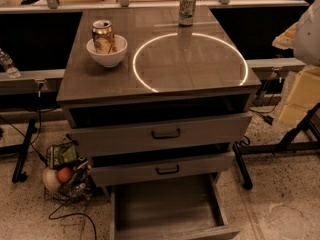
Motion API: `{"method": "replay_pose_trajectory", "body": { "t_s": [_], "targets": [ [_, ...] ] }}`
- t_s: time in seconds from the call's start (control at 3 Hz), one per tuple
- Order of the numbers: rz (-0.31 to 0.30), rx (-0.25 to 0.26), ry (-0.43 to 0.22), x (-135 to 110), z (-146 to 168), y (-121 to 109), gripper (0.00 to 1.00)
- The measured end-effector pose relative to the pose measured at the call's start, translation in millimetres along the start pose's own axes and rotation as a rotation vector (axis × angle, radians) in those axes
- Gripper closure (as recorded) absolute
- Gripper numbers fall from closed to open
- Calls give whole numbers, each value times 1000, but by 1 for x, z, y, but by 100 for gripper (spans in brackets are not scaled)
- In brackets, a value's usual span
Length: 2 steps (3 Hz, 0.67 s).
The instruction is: Pick orange can from white bowl and place on counter
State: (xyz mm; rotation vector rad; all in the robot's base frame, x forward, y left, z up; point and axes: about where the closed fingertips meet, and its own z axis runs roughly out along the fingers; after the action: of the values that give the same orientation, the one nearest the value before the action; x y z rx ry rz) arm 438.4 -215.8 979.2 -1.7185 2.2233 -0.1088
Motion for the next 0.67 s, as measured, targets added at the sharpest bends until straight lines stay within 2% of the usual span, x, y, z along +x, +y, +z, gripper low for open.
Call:
{"method": "replay_pose_trajectory", "body": {
  "t_s": [0.33, 0.67],
  "targets": [
    [0, 0, 0, 0, 0, 0, 0],
    [-5, -8, -60, -19, 15, -22, 0]
  ]
}}
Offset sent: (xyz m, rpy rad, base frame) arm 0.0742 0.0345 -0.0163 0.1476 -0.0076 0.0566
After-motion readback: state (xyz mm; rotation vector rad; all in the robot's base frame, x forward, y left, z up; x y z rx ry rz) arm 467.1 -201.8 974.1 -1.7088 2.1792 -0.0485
